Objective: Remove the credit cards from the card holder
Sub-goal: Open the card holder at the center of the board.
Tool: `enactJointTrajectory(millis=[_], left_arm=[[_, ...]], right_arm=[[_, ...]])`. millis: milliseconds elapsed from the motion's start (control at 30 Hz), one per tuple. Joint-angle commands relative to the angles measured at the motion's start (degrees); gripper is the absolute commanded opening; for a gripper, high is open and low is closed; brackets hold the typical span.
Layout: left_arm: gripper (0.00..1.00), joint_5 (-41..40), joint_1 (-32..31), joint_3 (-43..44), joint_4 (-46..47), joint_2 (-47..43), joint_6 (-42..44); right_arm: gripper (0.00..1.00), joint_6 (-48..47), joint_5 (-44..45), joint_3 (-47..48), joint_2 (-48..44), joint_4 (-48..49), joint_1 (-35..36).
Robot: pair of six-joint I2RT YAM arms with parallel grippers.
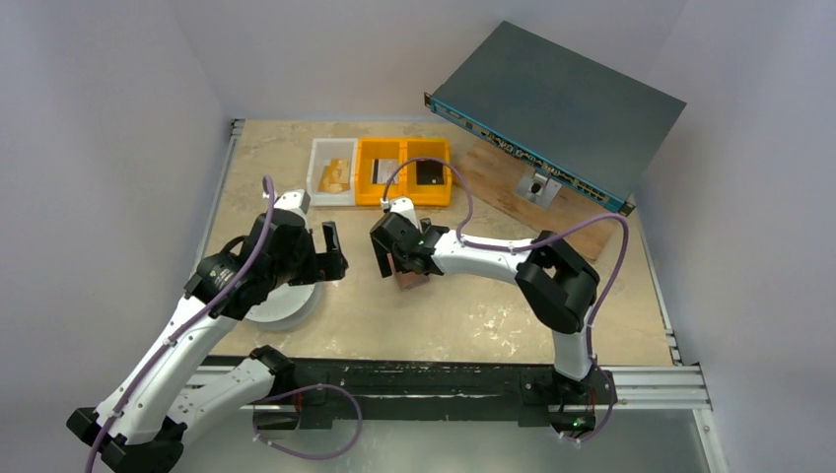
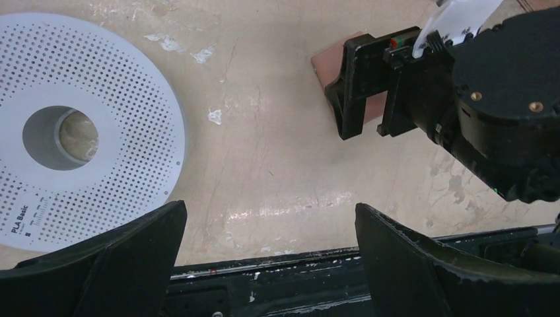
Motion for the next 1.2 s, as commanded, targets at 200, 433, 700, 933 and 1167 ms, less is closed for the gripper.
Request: enactJointTrajectory(millis=[200,433,700,933,1167], left_arm=[[1.0,1.7,0.7,-0.1,1.8,-0.3,1.1],[1.0,2.4,0.6,-0.1,1.6,0.2,0.9],[1.0,3.1,0.6,-0.1,1.6,0.3,0.6],[1.0,3.3,0.7,-0.5,1.7,0.4,0.2],[1.0,3.7,0.6,-0.9,2.0,0.6,0.0]], right_arm=[[0.86,0.1,0.1,0.7,1.1,4.0,-3.2],[0.2,3.4,-0.3,-1.1,0.0,3.9,-3.2],[0.32,4.4,0.2,-2.2,-0.9,2.3,-3.1],[0.32,5.9,0.2,-3.5,-2.6,1.1,-3.1],[0.32,7.1,-1.5,-5.6,-4.5,1.4,-2.6]])
